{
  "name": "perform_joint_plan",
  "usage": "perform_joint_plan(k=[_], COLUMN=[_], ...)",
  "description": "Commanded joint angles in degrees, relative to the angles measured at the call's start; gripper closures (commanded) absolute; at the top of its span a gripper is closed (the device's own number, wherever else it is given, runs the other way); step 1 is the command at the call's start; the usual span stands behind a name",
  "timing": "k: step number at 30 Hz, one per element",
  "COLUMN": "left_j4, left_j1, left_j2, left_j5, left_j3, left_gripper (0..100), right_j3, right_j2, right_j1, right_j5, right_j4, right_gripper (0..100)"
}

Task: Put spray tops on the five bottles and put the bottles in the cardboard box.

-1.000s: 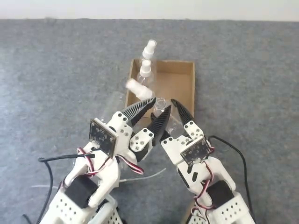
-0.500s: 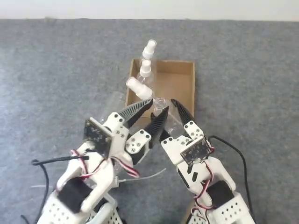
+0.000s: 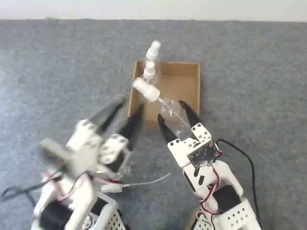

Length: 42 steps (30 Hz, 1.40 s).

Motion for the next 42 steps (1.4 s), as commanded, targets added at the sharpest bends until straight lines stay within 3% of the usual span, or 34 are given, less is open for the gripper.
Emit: perform_joint_plan(k=[1, 14, 23, 42], left_j4=[0.0, -1.8, -2.4, -3.1], left_j1=[-9.8, -10.6, -3.9, -3.3], left_j2=[-9.1, -0.6, 0.0, -0.2], left_j5=[6.8, 16.4, 16.3, 16.2], left_j3=[-1.5, 0.8, 3.4, 3.6], left_gripper=[87, 76, 76, 81], right_j3=[-1.8, -5.2, -6.9, -7.2], right_j2=[-1.1, -1.1, -1.1, -1.1], right_j1=[1.3, -2.2, -5.6, -8.2], right_j5=[0.2, 0.4, 0.2, 0.1], right_j4=[-1.6, -1.7, -2.7, -2.2], right_gripper=[95.1, 95.1, 95.1, 95.1])
